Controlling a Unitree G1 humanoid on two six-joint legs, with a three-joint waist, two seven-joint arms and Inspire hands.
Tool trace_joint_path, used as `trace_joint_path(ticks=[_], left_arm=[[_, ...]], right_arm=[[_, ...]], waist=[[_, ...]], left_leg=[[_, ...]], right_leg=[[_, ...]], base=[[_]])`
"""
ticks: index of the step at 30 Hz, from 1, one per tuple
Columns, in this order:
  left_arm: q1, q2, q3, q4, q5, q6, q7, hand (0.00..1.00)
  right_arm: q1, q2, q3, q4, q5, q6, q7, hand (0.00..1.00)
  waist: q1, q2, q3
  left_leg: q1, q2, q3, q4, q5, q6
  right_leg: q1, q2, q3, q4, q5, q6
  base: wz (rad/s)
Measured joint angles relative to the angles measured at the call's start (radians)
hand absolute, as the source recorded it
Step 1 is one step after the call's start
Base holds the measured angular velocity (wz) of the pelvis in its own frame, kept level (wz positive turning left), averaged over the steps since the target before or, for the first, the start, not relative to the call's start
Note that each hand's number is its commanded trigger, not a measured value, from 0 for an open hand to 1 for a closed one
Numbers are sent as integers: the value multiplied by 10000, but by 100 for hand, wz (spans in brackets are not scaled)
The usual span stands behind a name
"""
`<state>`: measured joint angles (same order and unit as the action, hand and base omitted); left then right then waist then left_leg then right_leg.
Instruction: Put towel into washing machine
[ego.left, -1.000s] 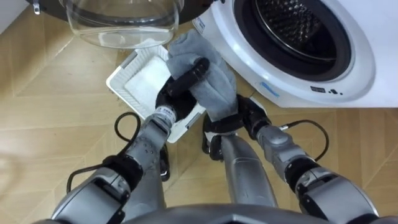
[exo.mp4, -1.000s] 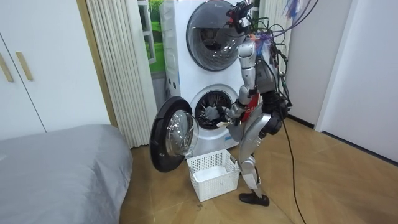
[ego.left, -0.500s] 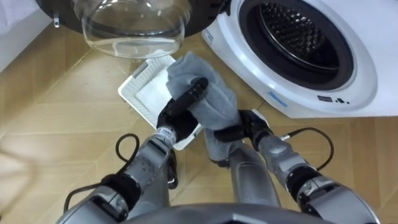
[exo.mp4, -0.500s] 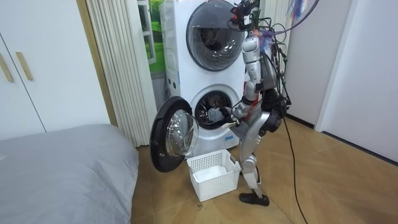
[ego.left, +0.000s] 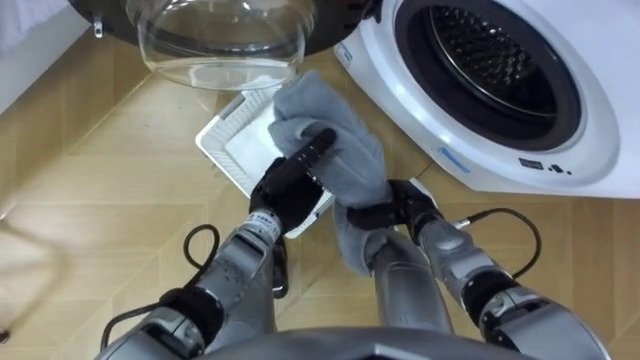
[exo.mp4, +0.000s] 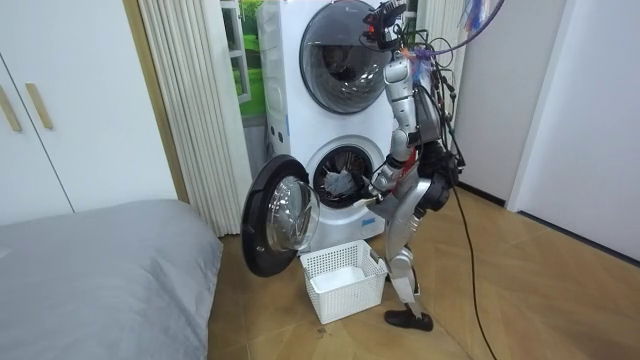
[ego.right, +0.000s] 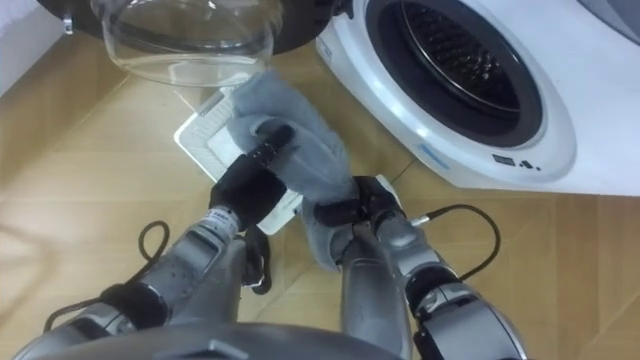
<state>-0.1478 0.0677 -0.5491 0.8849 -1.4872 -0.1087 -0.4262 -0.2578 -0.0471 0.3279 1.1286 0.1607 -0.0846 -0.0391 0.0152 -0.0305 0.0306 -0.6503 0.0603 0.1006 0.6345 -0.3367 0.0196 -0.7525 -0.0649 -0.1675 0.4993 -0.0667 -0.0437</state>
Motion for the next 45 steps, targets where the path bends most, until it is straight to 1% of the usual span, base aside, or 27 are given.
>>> trace_joint_path(ticks=[1,2,3,4,6,9,12,14,16,18,20,21,22,27,31,34,36,38,40,42,43,44,45], left_arm=[[30,49,36,20,79,32,31,0],[75,136,235,118,368,143,113,0],[70,152,507,208,732,230,364,0],[110,172,644,213,902,241,489,0],[221,275,993,286,1386,267,1004,0],[298,329,1481,296,1707,304,1602,0],[262,344,1731,418,2246,372,2083,0],[240,355,1759,418,2327,399,2281,0],[233,349,1901,421,2341,514,2465,0],[228,344,1942,416,2338,693,2632,0],[238,358,1947,417,2355,811,2698,0],[272,335,1999,418,2534,854,2738,0],[288,327,2049,418,2663,866,2781,0],[332,271,2192,417,3549,1159,3136,0],[283,264,2339,417,3619,1298,3287,0],[199,346,2355,416,3648,1351,3362,0],[134,374,2536,386,3906,1466,3365,0],[100,382,2555,357,3913,1475,3365,0],[104,406,2566,328,3903,1496,3367,0],[123,459,2516,98,3818,1545,3362,0],[117,469,2515,95,3794,1546,3361,0],[95,529,2515,95,3793,1548,3358,0],[84,658,2524,79,3798,1547,3353,0]], right_arm=[[-3,-6,-42,5,80,4,-32,100],[-2,-30,-205,-1,210,8,-69,100],[-19,-82,-403,-3,377,31,-136,100],[-35,-108,-498,-3,459,50,-167,100],[-140,-192,-793,0,895,139,-403,100],[-198,-269,-1048,29,1460,172,-760,100],[-440,-349,-1166,470,2494,237,-944,100],[-507,-392,-1344,516,3114,375,-1046,100],[-575,-412,-1591,556,3624,560,-1157,100],[-645,-546,-1879,642,4302,777,-1200,100],[-662,-640,-2135,729,4616,983,-1198,100],[-653,-683,-2313,742,4736,1089,-1201,100],[-653,-711,-2350,753,4801,1111,-1199,100],[-737,-993,-2663,829,5613,1327,-1190,100],[-808,-1198,-2827,910,6415,1441,-1103,100],[-854,-1208,-2934,1000,6839,1553,-1044,100],[-963,-1232,-2944,1168,7283,1739,-870,100],[-1004,-1243,-3016,1178,7580,1766,-833,100],[-1112,-1282,-3133,1210,7911,1861,-704,100],[-1207,-1575,-3127,1277,8527,2056,-399,100],[-1272,-1660,-3127,1364,8704,2106,-342,100],[-1386,-1817,-3127,1470,9131,2176,-287,100],[-1466,-1924,-3130,1470,9542,2179,-245,100]], waist=[[41,-4,15],[127,-2,56],[198,7,126],[207,17,145],[222,23,149],[232,27,148],[260,34,147],[266,35,148],[299,35,148],[394,36,149],[454,49,157],[476,50,158],[481,50,158],[477,49,159],[463,35,166],[456,21,175],[447,-20,199],[461,-57,220],[443,-59,220],[451,-88,235],[443,-106,244],[443,-186,283],[447,-329,329]], left_leg=[[0,-5,0,-27,0,0],[-18,-9,-5,-48,0,0],[-40,-15,-30,-63,0,0],[-66,-21,-47,-72,0,0],[-240,-24,-84,-87,3,-4],[-398,-24,-150,-87,17,-10],[-345,-16,-204,-84,21,-13],[-329,-28,-199,-85,22,-12],[-314,-42,-185,-86,23,-10],[-298,-50,-187,-86,26,-16],[-296,-50,-194,-85,29,-23],[-283,-51,-192,-84,38,-34],[-275,-52,-191,-84,43,-35],[-295,-113,-215,-70,70,-16],[-369,-210,-215,-1,87,17],[-416,-230,-213,61,90,23],[-410,-276,-213,68,93,28],[-444,-346,-213,123,94,30],[-575,-360,-211,236,89,33],[-816,-371,-213,431,73,57],[-859,-373,-203,484,67,64],[-909,-390,-163,577,54,82],[-950,-408,-111,602,53,83]], right_leg=[[-5,-2,2,-12,1,2],[-19,-11,-7,-10,-6,10],[-34,-25,-38,-10,-16,11],[-53,-36,-56,-8,-21,12],[-210,-55,-122,0,-40,11],[-338,-57,-193,-12,-45,6],[-266,-57,-262,2,-48,5],[-255,-60,-242,2,-48,5],[-253,-72,-230,3,-47,6],[-237,-79,-223,16,-46,5],[-212,-84,-232,13,-46,0],[-194,-98,-222,14,-52,-8],[-186,-103,-219,17,-52,-9],[-209,-204,-268,101,-81,-21],[-336,-286,-212,300,-154,27],[-382,-332,-225,406,-207,32],[-416,-393,-216,524,-256,22],[-540,-407,-80,692,-314,48],[-663,-405,-32,768,-321,52],[-892,-450,-34,936,-331,43],[-935,-471,-37,993,-335,39],[-1026,-540,-41,1141,-366,23],[-1118,-577,4,1255,-387,11]], base=[[0],[4],[6],[9],[8],[5],[0],[0],[0],[0],[5],[5],[0],[3],[4],[4],[5],[2],[0],[4],[0],[0],[0]])
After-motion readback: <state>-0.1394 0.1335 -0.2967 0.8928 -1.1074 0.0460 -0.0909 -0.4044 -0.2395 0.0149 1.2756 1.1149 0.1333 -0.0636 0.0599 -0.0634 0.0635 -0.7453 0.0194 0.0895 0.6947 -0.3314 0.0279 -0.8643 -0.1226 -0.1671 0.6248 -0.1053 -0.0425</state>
